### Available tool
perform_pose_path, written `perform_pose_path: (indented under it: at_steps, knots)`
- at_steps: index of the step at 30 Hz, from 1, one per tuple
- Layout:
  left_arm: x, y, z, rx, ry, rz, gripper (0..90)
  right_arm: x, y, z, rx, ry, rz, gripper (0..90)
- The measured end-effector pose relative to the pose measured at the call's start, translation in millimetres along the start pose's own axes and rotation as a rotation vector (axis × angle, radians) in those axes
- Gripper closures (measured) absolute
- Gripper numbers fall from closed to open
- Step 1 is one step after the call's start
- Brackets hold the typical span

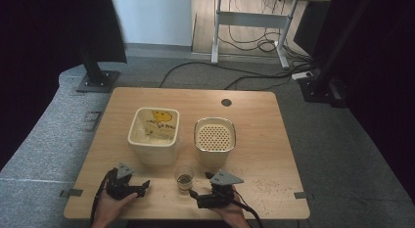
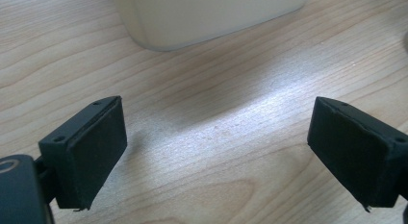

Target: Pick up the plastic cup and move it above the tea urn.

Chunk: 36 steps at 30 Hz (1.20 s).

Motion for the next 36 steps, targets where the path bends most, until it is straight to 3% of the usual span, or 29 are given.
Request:
perform_pose_path:
  at_steps: [2, 3, 7, 8, 11, 15, 22, 23, 27, 36]
  knots:
    - [-0.1, 0.0, 0.0, 0.0, 0.001, -0.001, 6.7, -5.1, -5.5, -1.5, 0.0, 0.015, -0.006, 13.1]
    - [-0.3, -0.2, 0.3, 0.0, 0.002, -0.002, 6.7, -12.0, -18.0, -4.2, -0.002, 0.045, -0.002, 13.8]
    - [-2.4, -0.1, 1.6, -0.003, 0.007, -0.004, 7.0, -17.6, -35.3, -8.2, 0.001, 0.042, -0.007, 17.4]
    - [-3.8, 0.2, 2.2, -0.003, 0.012, -0.004, 7.0, -21.4, -43.4, -9.4, 0.003, 0.066, 0.0, 22.9]
    - [-5.2, 0.2, 2.9, -0.006, 0.017, -0.002, 7.2, -23.4, -48.4, -11.1, 0.032, 0.087, 0.013, 30.1]
    - [-5.4, 0.2, 3.3, -0.007, 0.018, -0.002, 7.2, -21.4, -46.2, -11.0, 0.031, 0.097, 0.013, 33.3]
    - [-5.1, 0.2, 3.5, -0.007, 0.018, 0.001, 7.7, -5.6, -11.7, -24.9, 0.102, 0.05, 0.003, 34.5]
    - [-5.2, 0.1, 3.7, -0.008, 0.018, 0.001, 7.8, 2.1, 2.4, -31.6, 0.127, 0.035, 0.011, 34.6]
    - [-5.9, -0.9, 4.1, -0.012, 0.024, 0.006, 7.9, 18.1, 25.6, -45.0, 0.177, 0.004, 0.031, 35.0]
    - [-7.3, -0.7, 5.2, -0.018, 0.029, 0.011, 7.9, 47.2, 62.6, -73.3, 0.279, -0.046, 0.069, 35.3]
Point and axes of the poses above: each handheld gripper's, and its own axes: y roughly backward along the jaws, z roughly out of its underside, x roughly to its right, the point moved 6 cm from there along -y, roughly forward along the jaws, and after that the axes turned 15 degrees about z, right-handed, at the moved point
